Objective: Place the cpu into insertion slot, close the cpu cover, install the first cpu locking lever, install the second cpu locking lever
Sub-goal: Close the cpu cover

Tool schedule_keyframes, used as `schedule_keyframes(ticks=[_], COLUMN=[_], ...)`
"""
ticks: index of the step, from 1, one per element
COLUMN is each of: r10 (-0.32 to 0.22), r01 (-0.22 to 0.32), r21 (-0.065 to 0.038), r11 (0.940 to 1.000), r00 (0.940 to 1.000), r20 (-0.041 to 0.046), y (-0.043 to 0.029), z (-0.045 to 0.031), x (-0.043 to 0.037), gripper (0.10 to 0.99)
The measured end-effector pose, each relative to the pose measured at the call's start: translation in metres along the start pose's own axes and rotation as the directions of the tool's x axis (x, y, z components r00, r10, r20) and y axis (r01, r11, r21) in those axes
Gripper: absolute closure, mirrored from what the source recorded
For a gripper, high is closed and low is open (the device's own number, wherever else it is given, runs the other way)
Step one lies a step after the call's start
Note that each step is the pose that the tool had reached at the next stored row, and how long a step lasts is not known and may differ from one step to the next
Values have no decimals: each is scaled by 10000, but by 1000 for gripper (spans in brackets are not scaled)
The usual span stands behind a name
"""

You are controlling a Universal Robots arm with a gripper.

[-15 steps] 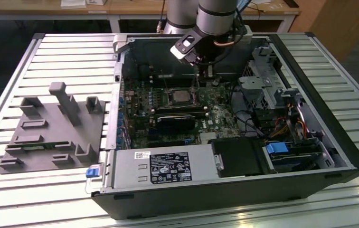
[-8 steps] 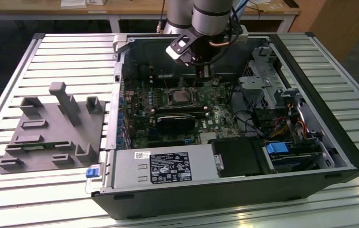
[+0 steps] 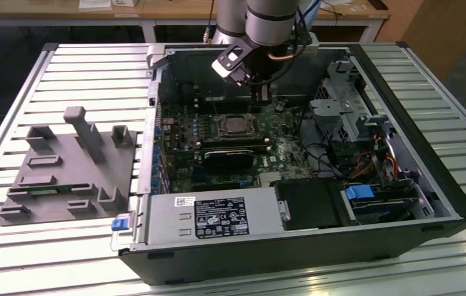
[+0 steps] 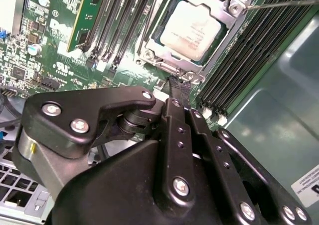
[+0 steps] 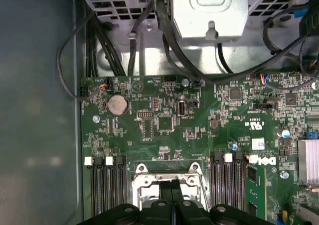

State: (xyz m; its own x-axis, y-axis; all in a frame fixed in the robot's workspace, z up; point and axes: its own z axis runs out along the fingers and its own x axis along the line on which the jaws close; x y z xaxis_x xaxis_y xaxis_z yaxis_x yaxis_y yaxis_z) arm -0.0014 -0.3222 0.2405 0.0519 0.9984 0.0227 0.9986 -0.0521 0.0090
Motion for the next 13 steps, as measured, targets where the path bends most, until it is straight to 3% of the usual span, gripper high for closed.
schedule_keyframes(ticks=[13], r10=[0], r01=[0], r21=[-10], r11=[10000], r00=[10000], r20=[-2], y=[-196], z=[9], x=[-10], gripper=[984])
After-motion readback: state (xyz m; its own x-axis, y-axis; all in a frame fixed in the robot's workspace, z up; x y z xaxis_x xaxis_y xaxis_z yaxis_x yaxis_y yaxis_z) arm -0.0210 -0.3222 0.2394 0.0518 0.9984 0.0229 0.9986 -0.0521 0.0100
